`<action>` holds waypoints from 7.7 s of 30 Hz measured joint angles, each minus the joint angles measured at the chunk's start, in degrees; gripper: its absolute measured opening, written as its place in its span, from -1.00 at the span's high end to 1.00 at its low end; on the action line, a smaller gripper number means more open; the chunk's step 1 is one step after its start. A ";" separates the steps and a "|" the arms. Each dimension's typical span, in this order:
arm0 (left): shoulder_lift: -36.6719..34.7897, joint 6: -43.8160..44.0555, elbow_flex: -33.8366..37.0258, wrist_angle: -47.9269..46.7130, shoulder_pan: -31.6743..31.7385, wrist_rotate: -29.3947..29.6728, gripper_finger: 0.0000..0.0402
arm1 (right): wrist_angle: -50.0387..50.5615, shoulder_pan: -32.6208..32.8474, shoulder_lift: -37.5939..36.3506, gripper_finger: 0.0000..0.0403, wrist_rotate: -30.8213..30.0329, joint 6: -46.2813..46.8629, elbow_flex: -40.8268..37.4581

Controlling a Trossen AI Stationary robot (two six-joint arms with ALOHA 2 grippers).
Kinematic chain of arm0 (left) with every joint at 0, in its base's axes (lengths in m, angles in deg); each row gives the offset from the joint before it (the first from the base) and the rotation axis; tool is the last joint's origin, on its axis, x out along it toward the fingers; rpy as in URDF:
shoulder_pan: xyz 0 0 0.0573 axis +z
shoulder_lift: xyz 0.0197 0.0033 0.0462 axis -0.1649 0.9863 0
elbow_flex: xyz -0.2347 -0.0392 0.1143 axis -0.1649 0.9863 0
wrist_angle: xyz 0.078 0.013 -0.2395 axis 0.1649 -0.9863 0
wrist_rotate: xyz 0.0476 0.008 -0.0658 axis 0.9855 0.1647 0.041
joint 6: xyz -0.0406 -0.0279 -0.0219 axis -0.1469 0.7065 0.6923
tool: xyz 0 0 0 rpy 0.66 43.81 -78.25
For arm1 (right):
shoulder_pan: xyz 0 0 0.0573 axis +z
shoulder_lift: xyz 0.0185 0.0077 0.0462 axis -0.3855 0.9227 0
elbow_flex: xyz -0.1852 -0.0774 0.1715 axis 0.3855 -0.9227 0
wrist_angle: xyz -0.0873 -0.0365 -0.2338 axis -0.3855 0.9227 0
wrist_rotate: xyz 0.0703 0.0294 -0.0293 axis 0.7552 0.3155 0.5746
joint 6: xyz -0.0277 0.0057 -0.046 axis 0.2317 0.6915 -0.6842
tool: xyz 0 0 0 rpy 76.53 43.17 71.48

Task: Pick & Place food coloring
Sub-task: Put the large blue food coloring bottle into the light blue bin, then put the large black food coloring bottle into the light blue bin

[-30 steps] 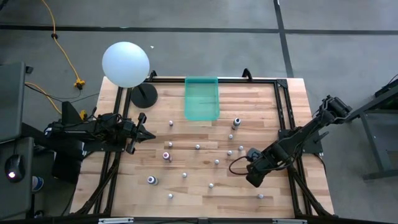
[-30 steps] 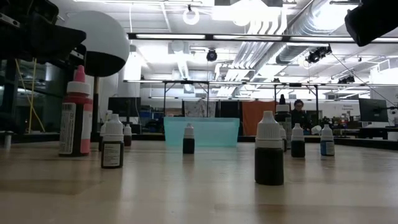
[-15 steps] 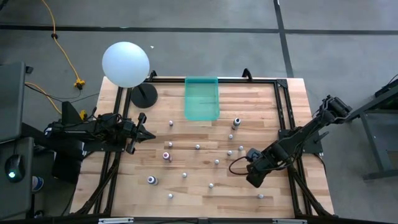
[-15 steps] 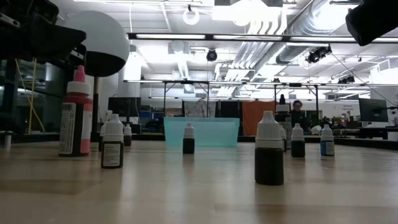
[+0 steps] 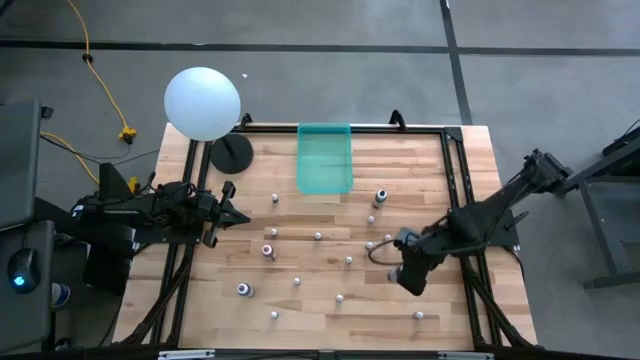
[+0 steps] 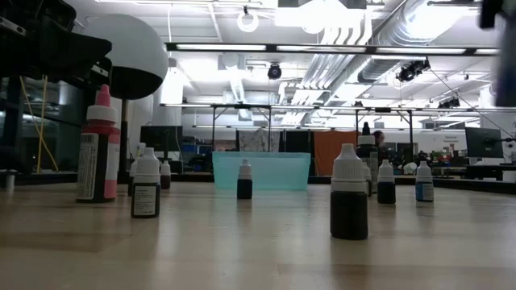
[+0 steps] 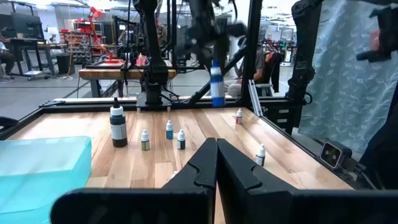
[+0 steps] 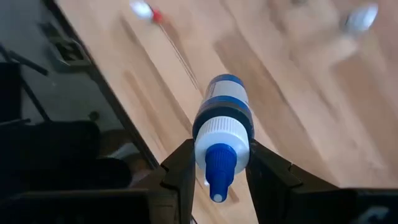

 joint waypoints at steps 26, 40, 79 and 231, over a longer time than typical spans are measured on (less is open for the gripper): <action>0.01 0.01 0.00 -0.01 0.01 -0.01 1.00 | -8.13 -32.64 0.15 0.46 -15.59 -57.77 25.18; 0.01 -0.01 0.00 0.01 0.01 0.01 1.00 | 1.23 -53.06 15.76 0.44 -4.86 -77.88 42.80; 0.01 -0.01 0.00 0.00 0.01 0.00 1.00 | 18.20 -64.63 55.91 0.42 -4.25 -65.38 63.10; 0.01 -0.01 0.00 -0.01 -0.01 1.08 1.00 | -3.33 -48.52 17.11 0.35 -0.26 -91.22 -3.35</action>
